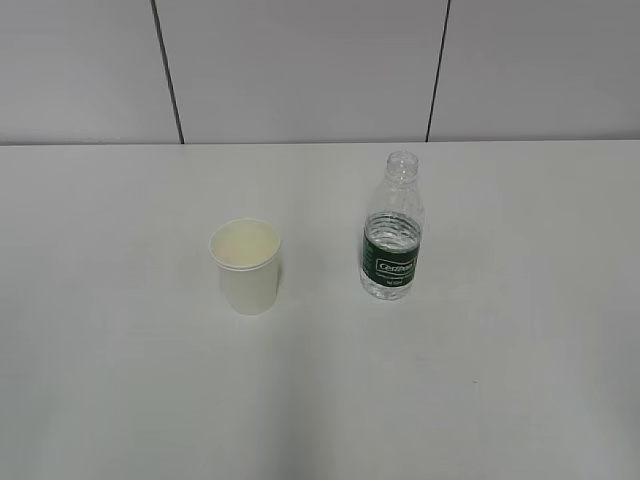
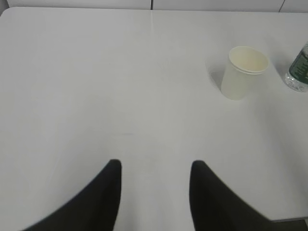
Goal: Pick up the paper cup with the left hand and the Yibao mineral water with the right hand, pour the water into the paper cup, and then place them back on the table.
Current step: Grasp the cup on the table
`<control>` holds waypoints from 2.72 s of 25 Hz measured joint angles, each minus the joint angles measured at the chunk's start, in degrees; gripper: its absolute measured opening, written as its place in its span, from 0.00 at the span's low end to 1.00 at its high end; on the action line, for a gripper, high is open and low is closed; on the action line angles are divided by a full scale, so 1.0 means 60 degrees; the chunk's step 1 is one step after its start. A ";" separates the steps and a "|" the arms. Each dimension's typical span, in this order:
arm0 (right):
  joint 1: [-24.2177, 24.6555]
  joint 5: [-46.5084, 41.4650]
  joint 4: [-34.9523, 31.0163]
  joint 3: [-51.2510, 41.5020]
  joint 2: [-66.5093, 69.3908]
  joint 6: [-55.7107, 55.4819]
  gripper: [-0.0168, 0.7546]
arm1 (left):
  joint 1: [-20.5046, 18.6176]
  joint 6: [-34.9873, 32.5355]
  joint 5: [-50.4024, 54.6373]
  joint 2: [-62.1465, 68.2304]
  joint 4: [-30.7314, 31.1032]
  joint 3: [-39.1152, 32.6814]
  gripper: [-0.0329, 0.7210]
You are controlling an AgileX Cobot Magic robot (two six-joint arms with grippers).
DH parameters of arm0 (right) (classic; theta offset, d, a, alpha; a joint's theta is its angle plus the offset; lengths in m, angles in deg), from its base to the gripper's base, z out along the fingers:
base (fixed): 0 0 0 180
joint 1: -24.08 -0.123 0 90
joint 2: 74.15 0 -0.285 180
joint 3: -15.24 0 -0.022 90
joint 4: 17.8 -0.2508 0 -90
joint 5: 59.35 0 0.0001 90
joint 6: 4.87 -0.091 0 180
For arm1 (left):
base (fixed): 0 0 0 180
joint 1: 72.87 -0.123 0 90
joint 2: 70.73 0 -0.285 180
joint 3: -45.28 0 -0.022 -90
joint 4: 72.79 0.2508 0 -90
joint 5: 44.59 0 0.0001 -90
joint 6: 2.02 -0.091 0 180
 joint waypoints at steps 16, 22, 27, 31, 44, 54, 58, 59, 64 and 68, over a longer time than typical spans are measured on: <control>0.0000 0.0000 0.0000 0.0000 0.0000 0.0000 0.76 | 0.0000 0.0000 0.0000 0.0000 0.0000 0.0000 0.64; 0.0000 0.0000 0.0000 0.0000 0.0000 0.0000 0.76 | 0.0000 0.0000 -0.0028 0.0000 0.0000 0.0000 0.75; 0.0000 0.0000 0.0000 0.0000 0.0000 0.0000 0.76 | 0.0000 0.0000 -0.0815 0.0000 0.0000 0.0143 0.76; 0.0000 0.0000 0.0000 0.0000 0.0000 0.0000 0.76 | 0.0000 0.0000 -0.2722 0.0000 0.0057 0.0162 0.76; 0.0000 0.0000 0.0000 0.0000 0.0000 0.0000 0.76 | 0.0427 0.0000 -0.8322 0.1850 0.0271 -0.1191 0.75; 0.0000 0.0000 0.0000 0.0000 0.0000 0.0000 0.76 | 0.1485 0.0000 -1.1938 0.5716 0.0799 -0.1333 0.75; 0.0000 0.0000 0.0000 0.0000 0.0000 0.0000 0.76 | 0.1638 0.0000 -1.3174 0.7357 0.0799 -0.1403 0.74; 0.0000 0.0000 0.0000 0.0000 0.0000 0.0000 0.76 | 0.1663 0.0000 -1.3478 0.7694 0.0799 -0.1483 0.74; 0.0000 0.0000 0.0004 0.0000 0.0000 0.0000 0.76 | 0.1695 0.0443 -1.5088 0.9521 0.1094 -0.1831 0.74; 0.0000 0.0000 0.0004 0.0000 0.0000 0.0000 0.76 | 0.1695 0.0829 -1.6743 1.1086 0.1753 -0.1997 0.74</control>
